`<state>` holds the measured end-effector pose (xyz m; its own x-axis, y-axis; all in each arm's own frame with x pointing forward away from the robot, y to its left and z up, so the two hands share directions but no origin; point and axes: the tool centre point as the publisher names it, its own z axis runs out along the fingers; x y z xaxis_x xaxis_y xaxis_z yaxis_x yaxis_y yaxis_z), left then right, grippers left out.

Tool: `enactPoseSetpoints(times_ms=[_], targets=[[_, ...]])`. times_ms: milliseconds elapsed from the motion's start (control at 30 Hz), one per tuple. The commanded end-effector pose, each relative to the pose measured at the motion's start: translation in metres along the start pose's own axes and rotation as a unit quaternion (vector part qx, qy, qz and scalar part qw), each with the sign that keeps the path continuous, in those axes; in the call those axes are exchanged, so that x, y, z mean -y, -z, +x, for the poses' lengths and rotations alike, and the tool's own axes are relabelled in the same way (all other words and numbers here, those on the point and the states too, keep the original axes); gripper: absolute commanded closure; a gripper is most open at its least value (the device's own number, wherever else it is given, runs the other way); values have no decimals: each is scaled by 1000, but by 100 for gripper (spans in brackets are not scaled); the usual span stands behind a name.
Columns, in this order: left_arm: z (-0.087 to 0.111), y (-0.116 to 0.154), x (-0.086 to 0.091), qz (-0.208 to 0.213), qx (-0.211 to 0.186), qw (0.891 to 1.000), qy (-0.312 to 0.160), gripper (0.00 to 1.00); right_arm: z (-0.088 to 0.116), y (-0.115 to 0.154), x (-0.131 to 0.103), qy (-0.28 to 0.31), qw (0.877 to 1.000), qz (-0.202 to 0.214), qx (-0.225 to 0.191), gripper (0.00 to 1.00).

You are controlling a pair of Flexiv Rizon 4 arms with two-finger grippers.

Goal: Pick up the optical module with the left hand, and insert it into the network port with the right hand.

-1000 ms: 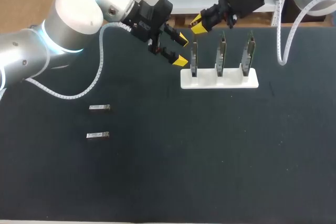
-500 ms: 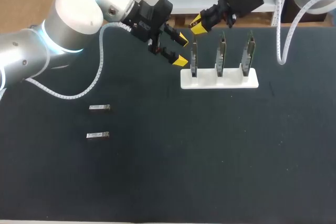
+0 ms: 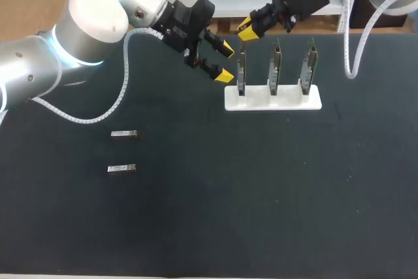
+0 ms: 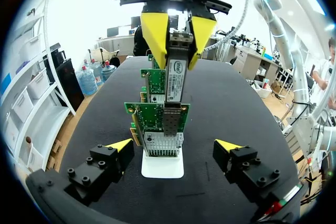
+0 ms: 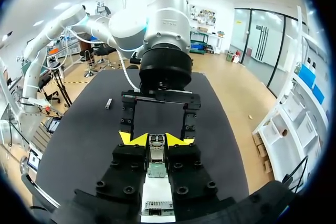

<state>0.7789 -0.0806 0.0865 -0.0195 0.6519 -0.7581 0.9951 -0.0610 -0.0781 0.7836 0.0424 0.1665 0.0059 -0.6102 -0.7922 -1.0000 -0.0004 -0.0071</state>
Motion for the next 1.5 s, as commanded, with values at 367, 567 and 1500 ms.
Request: enactPoseSetpoints(times_ms=[367,567,1500], targets=[[-1,0,-2,2,-3,1000,1,0,4,-6,3,-2,1000,-12,-3,100],[-1,0,-2,2,-3,1000,1,0,8,-8,3,-9,1000,-13,-6,100],[-1,0,-2,2,-3,1000,1,0,-7,8,-5,-53,997,-51,37,100]])
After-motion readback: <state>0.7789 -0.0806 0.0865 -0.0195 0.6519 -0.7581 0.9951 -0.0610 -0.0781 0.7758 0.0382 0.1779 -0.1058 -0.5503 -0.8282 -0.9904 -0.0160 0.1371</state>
